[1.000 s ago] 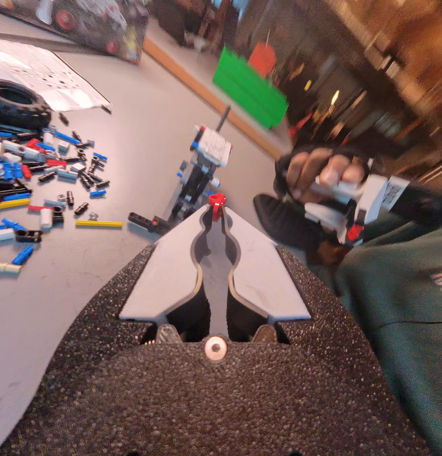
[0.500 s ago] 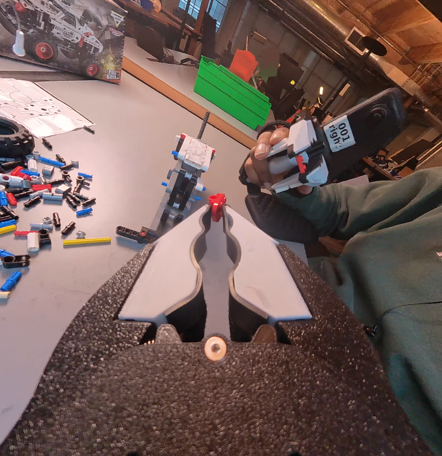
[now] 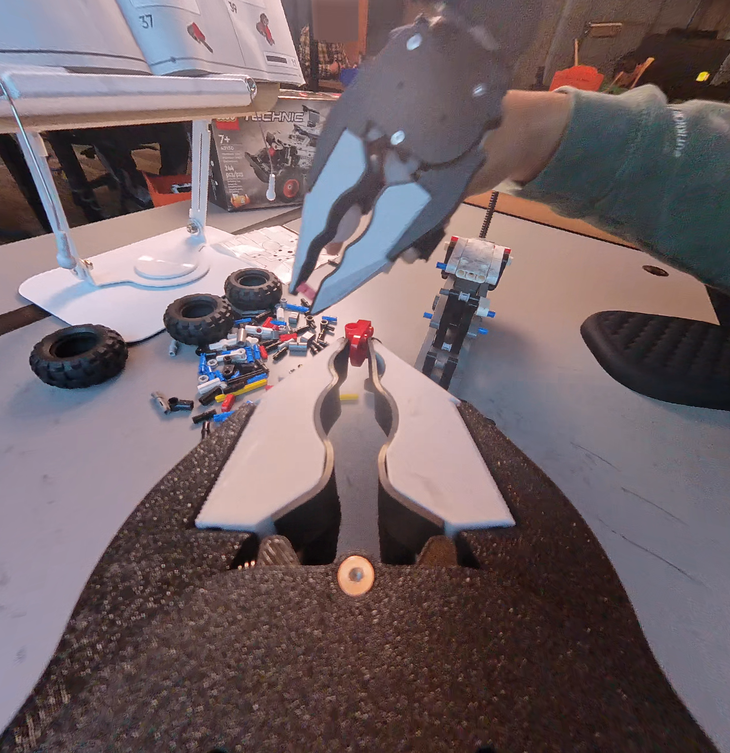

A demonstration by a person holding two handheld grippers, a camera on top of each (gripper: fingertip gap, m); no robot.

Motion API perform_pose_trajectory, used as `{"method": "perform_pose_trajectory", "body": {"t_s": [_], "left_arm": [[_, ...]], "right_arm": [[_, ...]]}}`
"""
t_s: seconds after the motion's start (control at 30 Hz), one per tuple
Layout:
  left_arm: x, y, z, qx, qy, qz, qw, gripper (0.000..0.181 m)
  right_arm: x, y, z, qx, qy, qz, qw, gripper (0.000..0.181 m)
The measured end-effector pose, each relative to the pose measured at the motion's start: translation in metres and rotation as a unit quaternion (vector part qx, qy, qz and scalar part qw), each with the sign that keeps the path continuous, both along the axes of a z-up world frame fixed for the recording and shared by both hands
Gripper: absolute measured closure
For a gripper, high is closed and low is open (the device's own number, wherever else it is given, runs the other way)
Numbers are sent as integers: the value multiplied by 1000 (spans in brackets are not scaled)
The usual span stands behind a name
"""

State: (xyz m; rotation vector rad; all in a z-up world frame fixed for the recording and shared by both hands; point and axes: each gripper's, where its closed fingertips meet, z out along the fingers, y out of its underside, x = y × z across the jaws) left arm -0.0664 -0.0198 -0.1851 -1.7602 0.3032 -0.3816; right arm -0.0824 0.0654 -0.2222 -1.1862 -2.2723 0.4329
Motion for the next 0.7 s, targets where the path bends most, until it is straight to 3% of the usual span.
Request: {"method": "perform_pose_trajectory", "body": {"t_s": [0.13, 0.23, 0.37, 0.5, 0.6, 0.7], "left_arm": [[11, -4, 5, 28, 24, -14, 999, 173], [18, -7, 11, 51, 44, -24, 997, 173], [22, -13, 20, 72, 32, -39, 996, 173], [22, -15, 25, 93, 46, -40, 994, 173], [34, -23, 37, 132, 62, -65, 987, 173], [54, -39, 55, 206, 133, -88, 966, 173]], "right_arm": [[-15, 11, -34, 2, -46, 4, 999, 165], [-25, 14, -31, -17, -22, -4, 1000, 155], [-28, 2, 10, -72, 54, -5, 996, 127], [-14, -11, 62, -101, 146, 2, 984, 116], [11, -45, 100, -190, 207, 30, 959, 122], [52, -93, 118, -283, 216, 75, 931, 133]]}}
